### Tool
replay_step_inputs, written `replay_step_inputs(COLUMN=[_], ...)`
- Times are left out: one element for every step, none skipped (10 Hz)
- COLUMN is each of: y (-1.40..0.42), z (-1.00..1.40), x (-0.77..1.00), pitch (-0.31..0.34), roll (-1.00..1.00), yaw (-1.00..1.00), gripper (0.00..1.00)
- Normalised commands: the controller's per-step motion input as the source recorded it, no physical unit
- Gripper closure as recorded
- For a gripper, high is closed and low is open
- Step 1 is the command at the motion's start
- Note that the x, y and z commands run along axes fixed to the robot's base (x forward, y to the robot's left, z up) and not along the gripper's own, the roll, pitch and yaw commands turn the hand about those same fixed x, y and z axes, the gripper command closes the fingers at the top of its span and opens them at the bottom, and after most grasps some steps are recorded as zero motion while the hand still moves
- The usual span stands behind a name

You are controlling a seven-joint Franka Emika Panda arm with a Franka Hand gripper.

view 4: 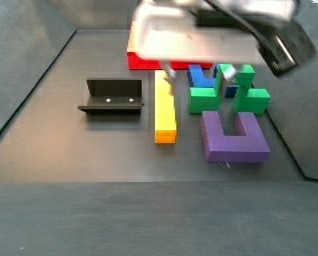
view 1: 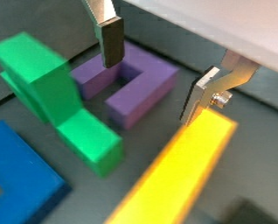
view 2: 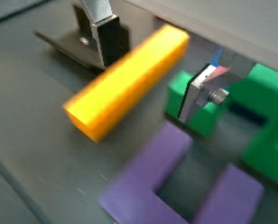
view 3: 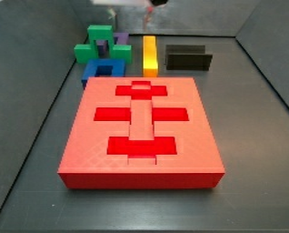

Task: Pick up the purple object. Move up. Place the purple object on the fixture. Regrasp the purple object. Move to above the board. Insert the purple object.
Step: Pick up the purple object.

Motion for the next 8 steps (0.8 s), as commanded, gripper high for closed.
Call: replay_step_inputs(y=[0.04, 0.0, 0.0, 0.1, 0.08, 0.11, 0.08, 0.07], z=[-0.22, -0.15, -0.07, -0.25, -0.45, -0.39, -0.25, -0.2], x=[-0.47, -0.07, 0.0, 0.12, 0.0, 0.0, -0.11, 0.0], pitch=[-0.269, -0.073, 0.0, 0.034, 0.003, 0.001, 0.0, 0.0], roll=[-0.06, 0.0, 0.01, 0.08, 0.04, 0.0, -0.01, -0.02], yaw=[-0.04, 0.0, 0.0, 0.02, 0.03, 0.04, 0.01, 0.0], gripper=[0.0, 0.0, 0.0, 0.0, 0.0, 0.0, 0.0, 0.0])
